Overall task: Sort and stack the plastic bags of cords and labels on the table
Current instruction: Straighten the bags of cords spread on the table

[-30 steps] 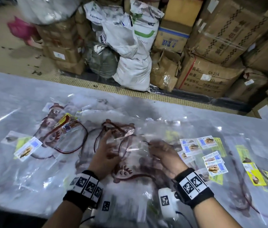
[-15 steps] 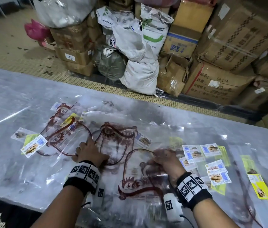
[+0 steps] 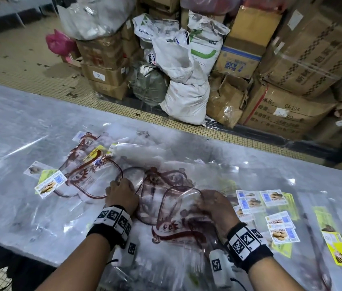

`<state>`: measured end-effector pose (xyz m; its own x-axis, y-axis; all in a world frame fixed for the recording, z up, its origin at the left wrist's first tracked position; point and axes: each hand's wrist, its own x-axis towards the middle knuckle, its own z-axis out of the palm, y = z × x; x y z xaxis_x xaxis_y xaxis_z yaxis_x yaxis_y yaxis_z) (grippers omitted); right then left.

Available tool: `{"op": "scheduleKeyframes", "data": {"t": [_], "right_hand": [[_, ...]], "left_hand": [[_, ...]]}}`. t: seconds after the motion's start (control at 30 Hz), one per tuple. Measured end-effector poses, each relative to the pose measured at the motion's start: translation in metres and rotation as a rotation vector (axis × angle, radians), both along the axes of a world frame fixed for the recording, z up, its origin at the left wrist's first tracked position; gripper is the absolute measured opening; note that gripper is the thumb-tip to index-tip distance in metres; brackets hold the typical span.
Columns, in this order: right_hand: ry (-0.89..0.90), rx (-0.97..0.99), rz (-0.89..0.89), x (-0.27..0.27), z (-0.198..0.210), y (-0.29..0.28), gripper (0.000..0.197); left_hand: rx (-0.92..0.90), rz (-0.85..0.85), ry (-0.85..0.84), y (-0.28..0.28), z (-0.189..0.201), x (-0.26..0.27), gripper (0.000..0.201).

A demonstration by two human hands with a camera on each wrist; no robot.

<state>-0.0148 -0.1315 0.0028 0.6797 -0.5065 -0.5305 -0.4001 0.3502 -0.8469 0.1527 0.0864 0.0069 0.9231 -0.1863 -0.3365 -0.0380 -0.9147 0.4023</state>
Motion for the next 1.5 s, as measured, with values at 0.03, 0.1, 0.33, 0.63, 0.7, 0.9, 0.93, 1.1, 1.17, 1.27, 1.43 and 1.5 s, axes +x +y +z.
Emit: {"op": "scheduleKeyframes", "data": {"t": [0.03,0.1,0.33,0.63,0.7,0.9,0.93,1.1,1.17,1.27,1.43,1.5], "right_hand": [[0.012,-0.021,-0.005,0.0,0.001,0.0,0.031],[0.017,-0.06,0.001,0.001,0.002,0.002,0.028],[0.011,-0.185,0.038,0.004,0.006,0.012,0.031],[0.058,-0.339,0.148,0.009,0.007,0.026,0.031],[0.064,-0.413,0.145,0.007,0.009,0.024,0.032],[0.065,0.001,0.13,0.008,0.017,0.012,0.075],[0.069,0.066,0.138,0.009,0.015,0.009,0.079],[0.004,0.167,0.19,0.007,0.024,0.006,0.064],[-0.003,0.167,0.219,0.007,0.024,0.007,0.06],[0.007,0.145,0.253,0.009,0.018,0.011,0.04],[0.113,-0.092,0.232,0.013,0.005,0.014,0.008],[0.124,-0.079,0.239,0.014,0.006,0.015,0.011]], "left_hand": [[-0.061,0.012,-0.038,0.002,-0.001,0.0,0.019],[-0.23,0.061,-0.07,0.008,0.005,-0.004,0.02],[-0.639,0.058,0.338,0.008,0.01,-0.019,0.012],[-0.98,0.166,0.496,-0.004,0.006,-0.055,0.038],[-1.183,0.238,0.593,-0.006,0.014,-0.061,0.046],[-1.497,0.261,0.771,-0.01,0.029,-0.071,0.048],[-1.534,0.253,0.809,-0.01,0.031,-0.071,0.05],[-1.666,0.177,0.832,-0.004,0.027,-0.067,0.075],[-1.683,0.175,0.841,-0.002,0.024,-0.065,0.069],[-1.427,0.225,0.752,0.0,0.02,-0.061,0.04],[-0.74,0.104,0.345,0.01,0.006,-0.056,0.027],[-0.828,0.111,0.373,0.009,0.005,-0.061,0.038]]}}
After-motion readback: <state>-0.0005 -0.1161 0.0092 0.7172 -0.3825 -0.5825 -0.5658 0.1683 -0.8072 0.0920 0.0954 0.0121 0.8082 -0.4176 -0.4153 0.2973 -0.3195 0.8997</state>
